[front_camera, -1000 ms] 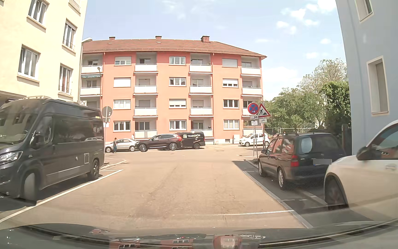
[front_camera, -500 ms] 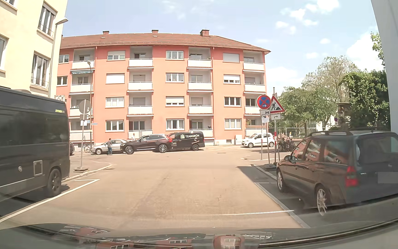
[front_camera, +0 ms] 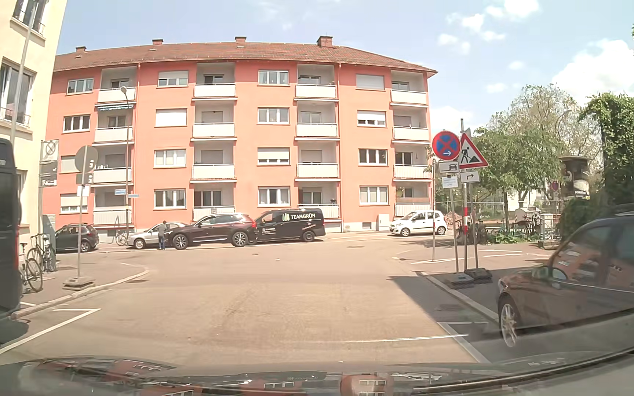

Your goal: Follow the waypoints while adhering to traffic rules and regulations

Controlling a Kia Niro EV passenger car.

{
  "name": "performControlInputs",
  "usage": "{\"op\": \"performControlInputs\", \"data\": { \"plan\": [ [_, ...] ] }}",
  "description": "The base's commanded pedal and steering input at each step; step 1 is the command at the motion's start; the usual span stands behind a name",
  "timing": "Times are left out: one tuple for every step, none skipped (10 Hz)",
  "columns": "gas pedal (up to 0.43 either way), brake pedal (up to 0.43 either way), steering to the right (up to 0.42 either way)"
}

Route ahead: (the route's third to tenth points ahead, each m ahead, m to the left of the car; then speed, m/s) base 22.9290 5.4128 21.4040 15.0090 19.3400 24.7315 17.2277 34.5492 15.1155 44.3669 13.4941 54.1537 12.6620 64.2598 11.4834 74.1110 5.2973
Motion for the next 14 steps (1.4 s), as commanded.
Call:
{"op": "performControlInputs", "data": {
  "plan": [
    [0.000, 0.116, 0.003],
    [0.000, 0.116, 0.003],
    [0.000, 0.122, 0.004],
    [0.000, 0.128, 0.006],
    [0.000, 0.128, 0.006],
    [0.000, 0.128, 0.006],
    [0.000, 0.128, 0.007],
    [0.000, 0.122, 0.009],
    [0.000, 0.122, 0.011],
    [0.000, 0.122, 0.012],
    [0.000, 0.122, 0.013],
    [0.000, 0.122, 0.014],
    [0.000, 0.122, 0.015],
    [0.000, 0.122, 0.016]
  ]
}}
